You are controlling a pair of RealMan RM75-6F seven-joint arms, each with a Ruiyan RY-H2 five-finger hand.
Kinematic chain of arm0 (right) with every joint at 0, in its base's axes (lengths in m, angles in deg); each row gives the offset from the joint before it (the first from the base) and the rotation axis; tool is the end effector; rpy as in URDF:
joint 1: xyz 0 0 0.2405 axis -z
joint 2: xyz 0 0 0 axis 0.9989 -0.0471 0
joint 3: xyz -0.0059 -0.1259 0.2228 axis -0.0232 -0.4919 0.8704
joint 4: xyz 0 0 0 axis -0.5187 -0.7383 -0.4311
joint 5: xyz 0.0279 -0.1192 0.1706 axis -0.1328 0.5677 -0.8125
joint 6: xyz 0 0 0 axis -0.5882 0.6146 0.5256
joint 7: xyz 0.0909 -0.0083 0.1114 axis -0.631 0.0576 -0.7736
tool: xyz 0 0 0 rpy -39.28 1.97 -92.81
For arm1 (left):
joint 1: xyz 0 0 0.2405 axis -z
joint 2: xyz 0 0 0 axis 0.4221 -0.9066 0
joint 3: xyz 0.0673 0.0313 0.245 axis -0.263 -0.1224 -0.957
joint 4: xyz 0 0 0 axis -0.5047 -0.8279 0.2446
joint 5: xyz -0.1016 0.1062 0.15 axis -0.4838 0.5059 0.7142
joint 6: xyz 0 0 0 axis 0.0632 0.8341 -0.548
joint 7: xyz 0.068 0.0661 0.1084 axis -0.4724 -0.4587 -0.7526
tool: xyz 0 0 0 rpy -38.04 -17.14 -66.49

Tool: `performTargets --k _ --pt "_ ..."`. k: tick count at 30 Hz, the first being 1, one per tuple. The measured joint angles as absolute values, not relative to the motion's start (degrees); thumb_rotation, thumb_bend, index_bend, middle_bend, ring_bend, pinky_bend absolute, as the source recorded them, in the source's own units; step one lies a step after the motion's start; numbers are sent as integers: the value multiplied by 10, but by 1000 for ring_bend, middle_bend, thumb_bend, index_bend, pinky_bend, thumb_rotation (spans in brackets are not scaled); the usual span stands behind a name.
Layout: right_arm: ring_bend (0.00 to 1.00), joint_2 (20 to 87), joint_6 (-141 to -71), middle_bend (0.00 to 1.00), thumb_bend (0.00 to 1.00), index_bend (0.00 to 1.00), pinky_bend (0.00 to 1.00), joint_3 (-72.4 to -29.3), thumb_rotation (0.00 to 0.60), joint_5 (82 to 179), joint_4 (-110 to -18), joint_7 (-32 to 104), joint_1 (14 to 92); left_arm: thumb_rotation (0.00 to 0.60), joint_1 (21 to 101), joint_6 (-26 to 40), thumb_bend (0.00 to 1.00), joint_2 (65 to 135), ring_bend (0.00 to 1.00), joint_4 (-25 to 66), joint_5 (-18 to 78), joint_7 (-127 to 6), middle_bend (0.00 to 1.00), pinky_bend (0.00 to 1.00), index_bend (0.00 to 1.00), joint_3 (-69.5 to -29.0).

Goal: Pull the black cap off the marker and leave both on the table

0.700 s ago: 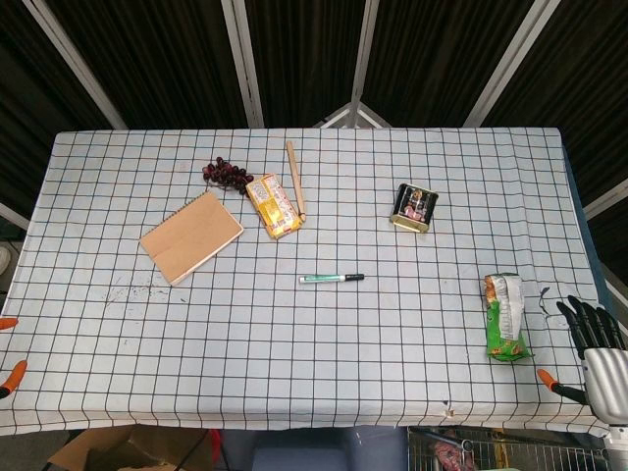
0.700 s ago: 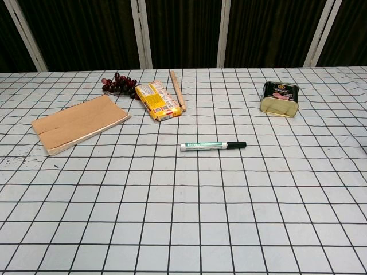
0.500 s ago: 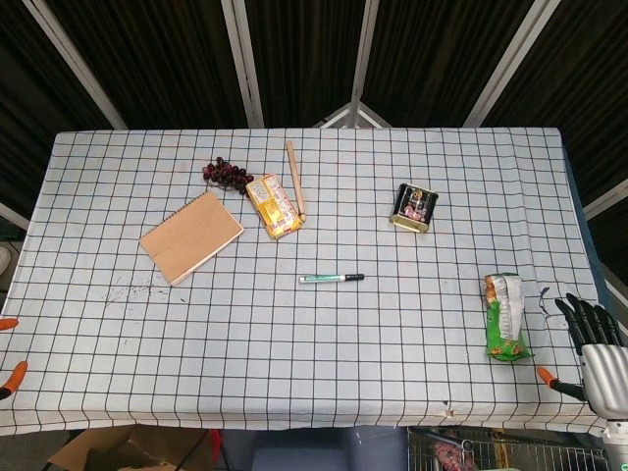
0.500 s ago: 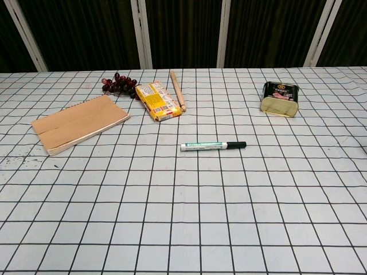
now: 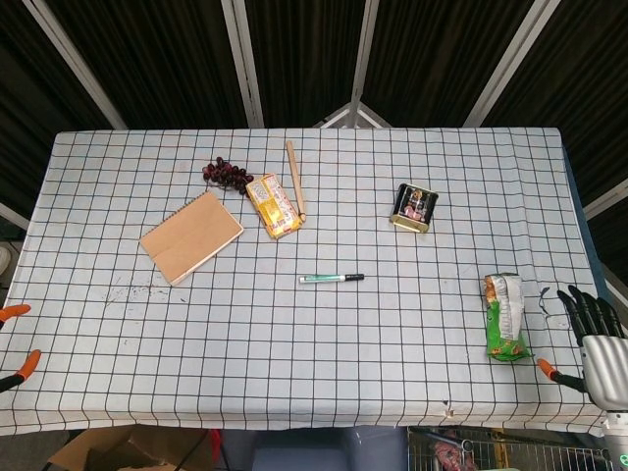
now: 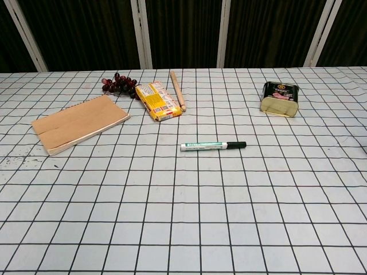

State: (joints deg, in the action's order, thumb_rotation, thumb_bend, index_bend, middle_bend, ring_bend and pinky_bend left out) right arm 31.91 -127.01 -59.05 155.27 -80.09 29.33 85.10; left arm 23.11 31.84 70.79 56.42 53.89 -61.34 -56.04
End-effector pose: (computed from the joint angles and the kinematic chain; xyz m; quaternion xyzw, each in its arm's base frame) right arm -0.3265 -0.1639 0.1747 0.5806 -0.4165 0.3932 0.5787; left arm -0.2865 0.1393 0.1959 -0.5432 -0.4346 -0.3869 0.6053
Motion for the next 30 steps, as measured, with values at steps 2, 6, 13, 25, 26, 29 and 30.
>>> performTargets --k 2,6,13,25,26,29,30 --pt "0 315 -1262 0 178 20 0 -588 600 1544 -808 300 849 600 240 308 423 698 0 580 527 -621 0 0 274 -553" --pt "0 306 -1261 0 178 20 0 -582 600 1536 -823 311 846 600 260 278 424 682 0 605 506 -621 0 0 280 -540" --pt "0 287 -1237 0 177 20 0 -568 600 1506 -852 326 834 600 320 188 424 647 0 645 428 -652 0 0 282 -512" --pt "0 273 -1217 0 178 20 0 -547 600 1460 -907 384 818 600 533 37 424 640 0 665 124 -825 0 0 296 -432" --pt "0 272 -1217 0 177 20 0 -545 600 1456 -912 390 816 600 553 30 424 650 0 658 103 -835 0 0 297 -426" --pt "0 269 -1216 0 178 20 0 -541 600 1445 -921 401 815 600 610 12 423 692 0 624 50 -863 0 0 302 -410" --pt "0 268 -1217 0 178 20 0 -540 600 1442 -923 403 815 600 625 9 422 705 0 612 37 -870 0 0 307 -406"
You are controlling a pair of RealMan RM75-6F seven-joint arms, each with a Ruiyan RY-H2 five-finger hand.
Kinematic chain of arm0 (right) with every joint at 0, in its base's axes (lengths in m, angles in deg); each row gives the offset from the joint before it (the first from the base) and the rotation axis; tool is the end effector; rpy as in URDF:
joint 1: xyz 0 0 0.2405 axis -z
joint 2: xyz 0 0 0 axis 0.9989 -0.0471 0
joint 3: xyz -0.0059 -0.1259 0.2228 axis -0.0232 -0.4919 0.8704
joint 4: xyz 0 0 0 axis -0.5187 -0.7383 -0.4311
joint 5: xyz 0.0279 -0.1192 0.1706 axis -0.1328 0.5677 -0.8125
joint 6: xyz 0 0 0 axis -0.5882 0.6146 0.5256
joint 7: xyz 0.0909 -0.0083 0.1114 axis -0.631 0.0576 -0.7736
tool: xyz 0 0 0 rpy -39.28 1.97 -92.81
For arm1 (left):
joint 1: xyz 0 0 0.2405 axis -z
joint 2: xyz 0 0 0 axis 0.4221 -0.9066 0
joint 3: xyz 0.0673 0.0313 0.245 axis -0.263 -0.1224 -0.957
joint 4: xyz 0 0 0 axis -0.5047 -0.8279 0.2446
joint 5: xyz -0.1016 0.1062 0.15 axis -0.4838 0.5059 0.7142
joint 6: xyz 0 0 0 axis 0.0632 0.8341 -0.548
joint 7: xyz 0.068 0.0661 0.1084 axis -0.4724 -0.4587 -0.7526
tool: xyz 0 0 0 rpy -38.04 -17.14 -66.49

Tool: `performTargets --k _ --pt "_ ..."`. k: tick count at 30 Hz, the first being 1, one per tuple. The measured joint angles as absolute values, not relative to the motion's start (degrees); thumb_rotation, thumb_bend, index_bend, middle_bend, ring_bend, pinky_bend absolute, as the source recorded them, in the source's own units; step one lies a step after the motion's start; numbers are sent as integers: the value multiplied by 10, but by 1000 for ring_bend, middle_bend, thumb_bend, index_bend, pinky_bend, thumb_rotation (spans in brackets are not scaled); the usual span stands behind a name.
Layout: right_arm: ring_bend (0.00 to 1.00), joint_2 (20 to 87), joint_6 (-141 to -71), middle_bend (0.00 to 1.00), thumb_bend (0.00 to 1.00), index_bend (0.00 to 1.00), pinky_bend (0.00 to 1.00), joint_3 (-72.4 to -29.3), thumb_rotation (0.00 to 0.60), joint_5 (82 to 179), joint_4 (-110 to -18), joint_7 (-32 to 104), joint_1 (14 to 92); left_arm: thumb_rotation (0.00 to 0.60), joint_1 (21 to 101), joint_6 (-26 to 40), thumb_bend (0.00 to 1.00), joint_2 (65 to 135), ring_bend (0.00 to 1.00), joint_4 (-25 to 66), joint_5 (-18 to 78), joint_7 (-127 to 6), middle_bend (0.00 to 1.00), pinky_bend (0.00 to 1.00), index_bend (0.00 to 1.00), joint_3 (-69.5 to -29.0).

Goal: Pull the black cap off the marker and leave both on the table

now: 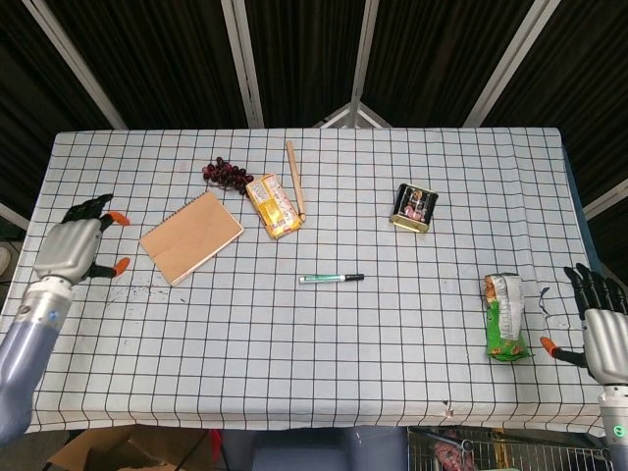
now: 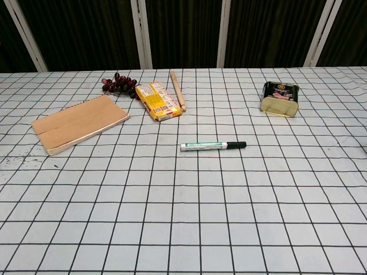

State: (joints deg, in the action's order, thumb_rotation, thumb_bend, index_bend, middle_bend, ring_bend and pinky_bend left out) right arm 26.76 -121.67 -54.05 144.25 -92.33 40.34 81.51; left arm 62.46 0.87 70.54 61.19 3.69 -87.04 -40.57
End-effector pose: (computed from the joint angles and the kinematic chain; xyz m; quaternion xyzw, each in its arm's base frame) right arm -0.2996 -0.1970 0.1903 0.5582 -0.4239 0.3630 0.6139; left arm -0.1837 0.3359 0.1637 -0.6203 -0.4710 -0.3055 0.5477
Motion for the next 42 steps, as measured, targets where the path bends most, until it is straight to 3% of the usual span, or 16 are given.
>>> performTargets --k 11,23,42 --pt "0 259 -1200 0 177 20 0 -526 600 1404 -938 415 803 600 771 25 399 890 0 475 -88 -947 0 0 336 -380" --pt "0 258 -1187 0 178 20 0 -519 600 1382 -938 416 794 600 909 13 398 971 0 393 -260 -1062 0 0 351 -355" --pt "0 285 -1192 0 177 20 0 -532 600 1392 -892 377 805 600 1024 89 354 1196 0 262 -285 -1136 0 0 351 -358"
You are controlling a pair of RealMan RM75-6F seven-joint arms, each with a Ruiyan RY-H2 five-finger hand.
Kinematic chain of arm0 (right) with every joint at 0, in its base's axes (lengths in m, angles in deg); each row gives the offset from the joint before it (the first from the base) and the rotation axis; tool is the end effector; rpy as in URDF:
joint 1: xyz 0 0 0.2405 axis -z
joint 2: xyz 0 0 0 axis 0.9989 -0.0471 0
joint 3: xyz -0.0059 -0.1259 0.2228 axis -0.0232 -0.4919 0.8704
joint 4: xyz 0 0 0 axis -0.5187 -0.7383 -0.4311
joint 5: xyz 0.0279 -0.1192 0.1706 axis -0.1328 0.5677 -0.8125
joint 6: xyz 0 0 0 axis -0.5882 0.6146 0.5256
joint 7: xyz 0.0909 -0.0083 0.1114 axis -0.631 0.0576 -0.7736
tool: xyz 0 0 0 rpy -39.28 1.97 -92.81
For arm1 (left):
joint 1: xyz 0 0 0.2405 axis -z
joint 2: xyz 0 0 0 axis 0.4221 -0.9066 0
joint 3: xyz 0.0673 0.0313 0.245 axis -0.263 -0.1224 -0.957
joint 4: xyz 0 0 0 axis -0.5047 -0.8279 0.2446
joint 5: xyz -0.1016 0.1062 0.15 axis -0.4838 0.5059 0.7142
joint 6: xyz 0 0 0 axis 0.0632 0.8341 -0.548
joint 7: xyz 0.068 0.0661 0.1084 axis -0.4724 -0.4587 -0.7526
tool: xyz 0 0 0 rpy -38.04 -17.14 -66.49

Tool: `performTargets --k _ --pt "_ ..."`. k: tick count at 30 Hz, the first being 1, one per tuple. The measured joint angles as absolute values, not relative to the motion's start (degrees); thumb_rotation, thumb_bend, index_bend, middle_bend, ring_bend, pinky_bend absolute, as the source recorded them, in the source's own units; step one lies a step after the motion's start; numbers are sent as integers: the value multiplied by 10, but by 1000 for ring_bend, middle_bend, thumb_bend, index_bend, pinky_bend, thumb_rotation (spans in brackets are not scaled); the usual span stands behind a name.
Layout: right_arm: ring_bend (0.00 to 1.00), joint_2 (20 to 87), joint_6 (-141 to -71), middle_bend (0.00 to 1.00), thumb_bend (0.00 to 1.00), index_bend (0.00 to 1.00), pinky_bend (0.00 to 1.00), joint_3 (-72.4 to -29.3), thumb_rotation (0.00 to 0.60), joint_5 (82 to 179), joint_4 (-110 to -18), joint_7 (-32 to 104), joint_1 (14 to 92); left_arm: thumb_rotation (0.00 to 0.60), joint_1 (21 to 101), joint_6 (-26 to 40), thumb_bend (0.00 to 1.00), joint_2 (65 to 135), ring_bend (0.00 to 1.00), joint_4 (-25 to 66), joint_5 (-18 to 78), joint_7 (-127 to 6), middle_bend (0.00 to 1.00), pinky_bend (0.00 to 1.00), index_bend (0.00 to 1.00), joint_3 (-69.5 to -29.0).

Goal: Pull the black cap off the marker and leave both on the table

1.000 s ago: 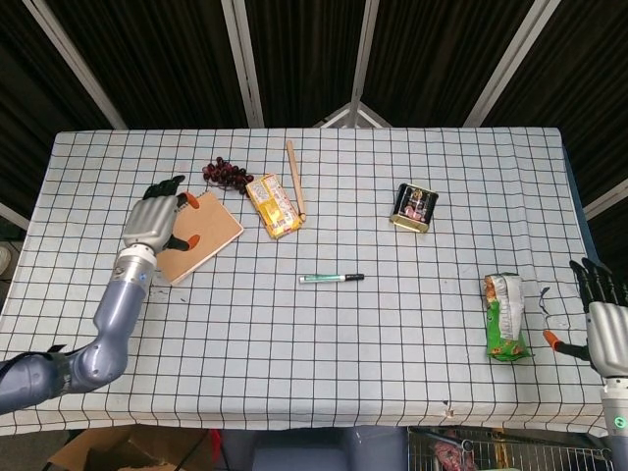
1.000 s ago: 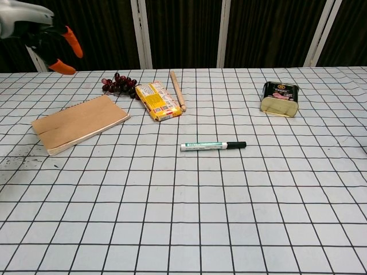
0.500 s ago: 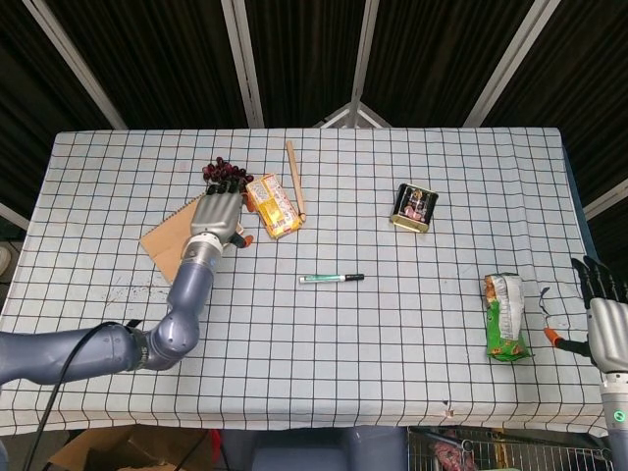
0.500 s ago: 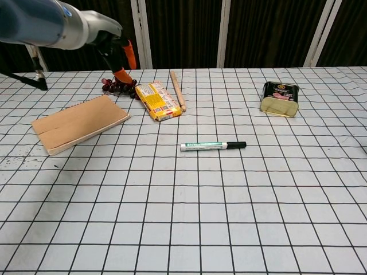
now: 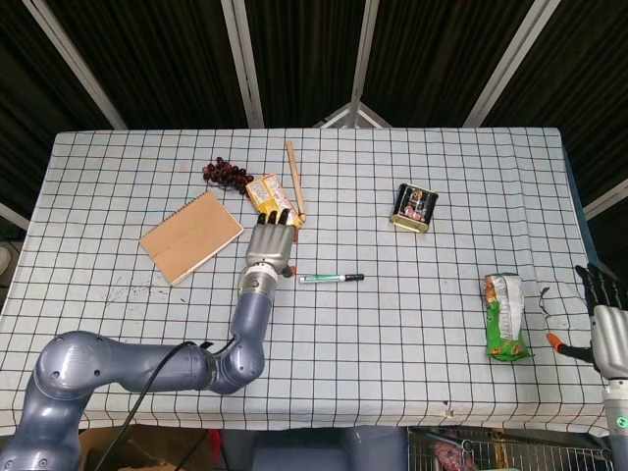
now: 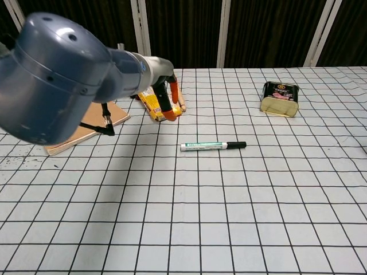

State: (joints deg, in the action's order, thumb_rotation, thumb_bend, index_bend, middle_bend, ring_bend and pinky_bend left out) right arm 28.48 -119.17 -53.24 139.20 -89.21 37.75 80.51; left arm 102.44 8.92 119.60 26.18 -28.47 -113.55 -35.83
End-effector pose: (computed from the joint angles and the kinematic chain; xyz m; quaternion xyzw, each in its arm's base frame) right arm -0.3178 -0.2044 0.1873 0.5291 -0.4553 0.3550 0.6219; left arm 0.0072 0.3929 -0.0676 -0.7017 -0.4482 -0.2529 0.4927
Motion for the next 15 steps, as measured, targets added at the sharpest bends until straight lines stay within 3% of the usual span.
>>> performTargets --k 15 --pt "0 309 -1179 0 178 20 0 -538 600 1386 -856 358 807 600 1045 21 352 1324 0 100 -259 -1137 0 0 390 -331"
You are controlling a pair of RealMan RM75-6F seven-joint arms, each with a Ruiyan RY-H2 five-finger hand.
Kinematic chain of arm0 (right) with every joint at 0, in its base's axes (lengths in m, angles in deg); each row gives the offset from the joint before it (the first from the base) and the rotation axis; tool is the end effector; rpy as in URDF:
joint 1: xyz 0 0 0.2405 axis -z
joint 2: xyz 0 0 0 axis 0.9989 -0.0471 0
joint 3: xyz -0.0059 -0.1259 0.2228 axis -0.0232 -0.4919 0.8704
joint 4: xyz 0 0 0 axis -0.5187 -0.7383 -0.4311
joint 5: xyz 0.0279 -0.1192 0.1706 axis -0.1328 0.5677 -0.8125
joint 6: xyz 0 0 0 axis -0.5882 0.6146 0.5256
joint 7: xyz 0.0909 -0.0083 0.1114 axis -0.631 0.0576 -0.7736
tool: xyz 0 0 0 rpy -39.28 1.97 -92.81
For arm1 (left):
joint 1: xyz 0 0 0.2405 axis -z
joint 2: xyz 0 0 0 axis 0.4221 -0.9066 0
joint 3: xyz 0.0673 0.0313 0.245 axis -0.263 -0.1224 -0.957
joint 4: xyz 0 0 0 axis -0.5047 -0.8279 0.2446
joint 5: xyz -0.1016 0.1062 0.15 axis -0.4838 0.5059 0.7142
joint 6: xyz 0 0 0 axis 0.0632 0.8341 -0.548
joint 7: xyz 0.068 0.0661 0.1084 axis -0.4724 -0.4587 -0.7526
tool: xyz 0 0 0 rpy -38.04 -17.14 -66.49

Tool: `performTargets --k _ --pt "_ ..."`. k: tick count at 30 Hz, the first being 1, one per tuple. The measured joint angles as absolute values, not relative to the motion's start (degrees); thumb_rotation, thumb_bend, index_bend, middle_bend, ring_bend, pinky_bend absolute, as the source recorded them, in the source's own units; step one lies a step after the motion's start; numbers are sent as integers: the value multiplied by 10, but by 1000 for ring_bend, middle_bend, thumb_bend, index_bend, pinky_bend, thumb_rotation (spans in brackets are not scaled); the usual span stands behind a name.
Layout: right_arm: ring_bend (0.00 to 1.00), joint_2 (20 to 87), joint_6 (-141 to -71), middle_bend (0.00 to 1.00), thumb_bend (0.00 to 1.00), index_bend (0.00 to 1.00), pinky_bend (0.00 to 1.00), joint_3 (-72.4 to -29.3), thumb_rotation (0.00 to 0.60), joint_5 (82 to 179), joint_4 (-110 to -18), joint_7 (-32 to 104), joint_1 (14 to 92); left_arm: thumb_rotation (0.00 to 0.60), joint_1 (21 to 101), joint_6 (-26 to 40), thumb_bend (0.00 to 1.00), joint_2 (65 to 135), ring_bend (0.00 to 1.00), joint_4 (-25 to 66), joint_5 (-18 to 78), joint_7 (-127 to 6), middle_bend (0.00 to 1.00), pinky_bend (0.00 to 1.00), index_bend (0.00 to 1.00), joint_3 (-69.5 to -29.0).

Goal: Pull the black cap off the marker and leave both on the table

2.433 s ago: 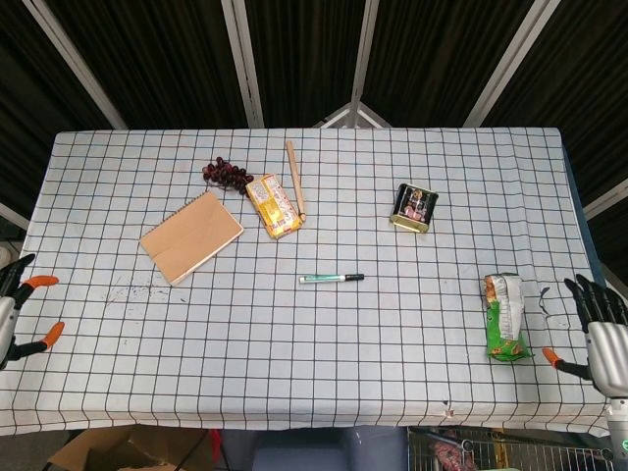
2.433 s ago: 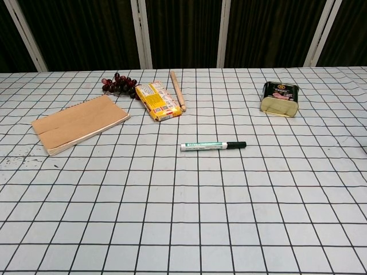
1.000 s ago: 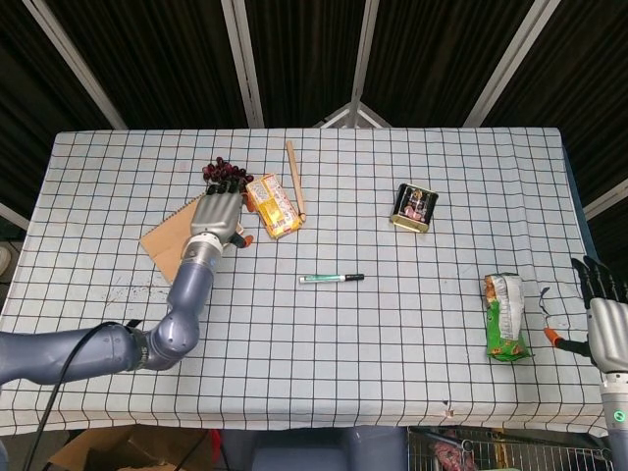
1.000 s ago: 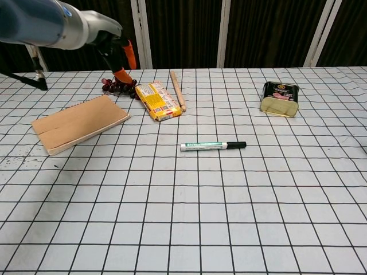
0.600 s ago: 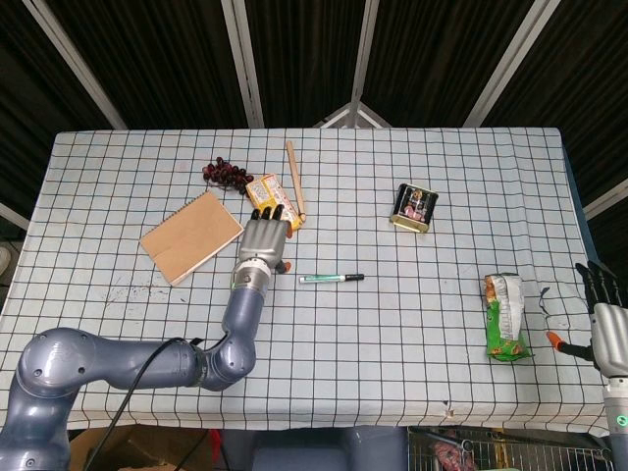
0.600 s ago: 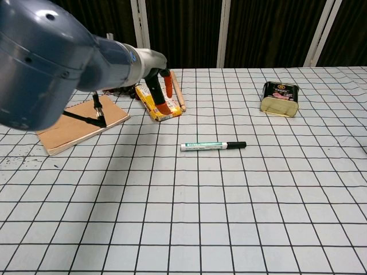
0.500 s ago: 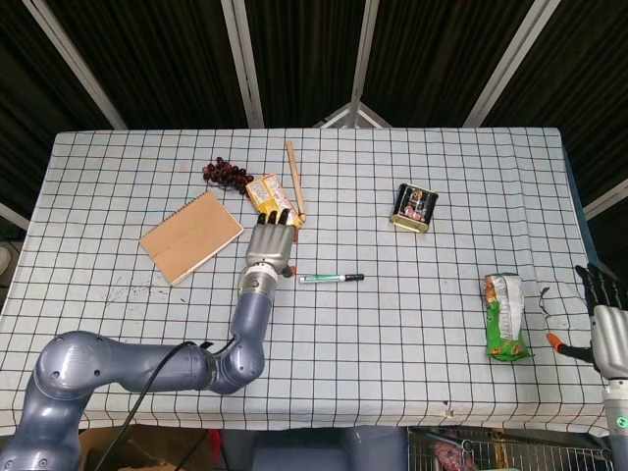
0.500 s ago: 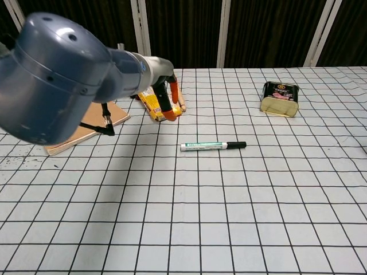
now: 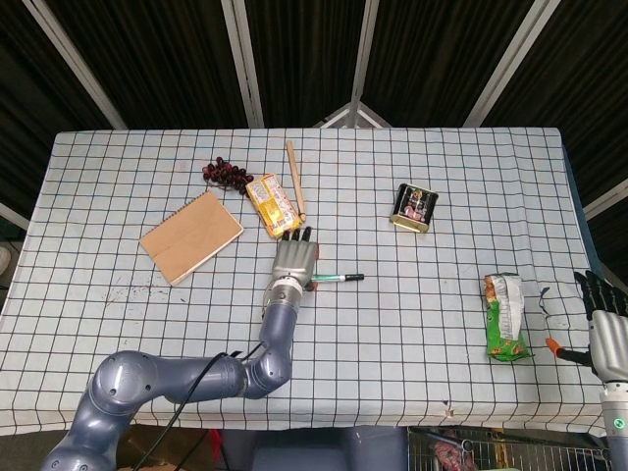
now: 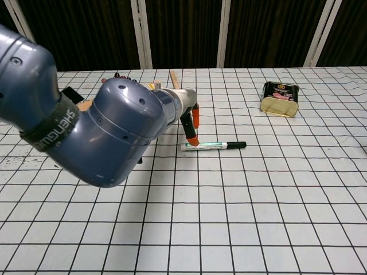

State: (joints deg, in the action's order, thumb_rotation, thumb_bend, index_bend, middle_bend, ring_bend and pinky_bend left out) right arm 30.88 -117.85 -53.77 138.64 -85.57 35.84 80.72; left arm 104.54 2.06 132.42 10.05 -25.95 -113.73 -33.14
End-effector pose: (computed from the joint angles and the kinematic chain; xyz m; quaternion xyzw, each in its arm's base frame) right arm -0.3325 -0.2019 0.1775 0.5224 -0.4711 0.3470 0.6202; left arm 0.0196 0.3861 -0.1282 -0.7132 -0.4593 -0.2490 0.4674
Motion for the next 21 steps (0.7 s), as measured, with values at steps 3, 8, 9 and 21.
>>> performTargets --k 3,8,9,21 --pt "0 309 -1179 0 178 20 0 -537 600 1387 -854 356 808 600 1047 11 353 1342 0 78 -248 -1135 0 0 402 -326" --pt "0 310 -1180 0 178 20 0 -537 600 1389 -852 353 809 600 1047 3 355 1363 0 57 -233 -1136 0 0 425 -319" --pt "0 310 -1180 0 178 20 0 -538 600 1389 -851 352 810 600 1046 2 357 1366 0 54 -232 -1137 0 0 435 -318" --pt "0 318 -1175 0 178 20 0 -540 600 1390 -836 340 812 600 1037 8 372 1387 0 34 -212 -1155 0 0 473 -307"
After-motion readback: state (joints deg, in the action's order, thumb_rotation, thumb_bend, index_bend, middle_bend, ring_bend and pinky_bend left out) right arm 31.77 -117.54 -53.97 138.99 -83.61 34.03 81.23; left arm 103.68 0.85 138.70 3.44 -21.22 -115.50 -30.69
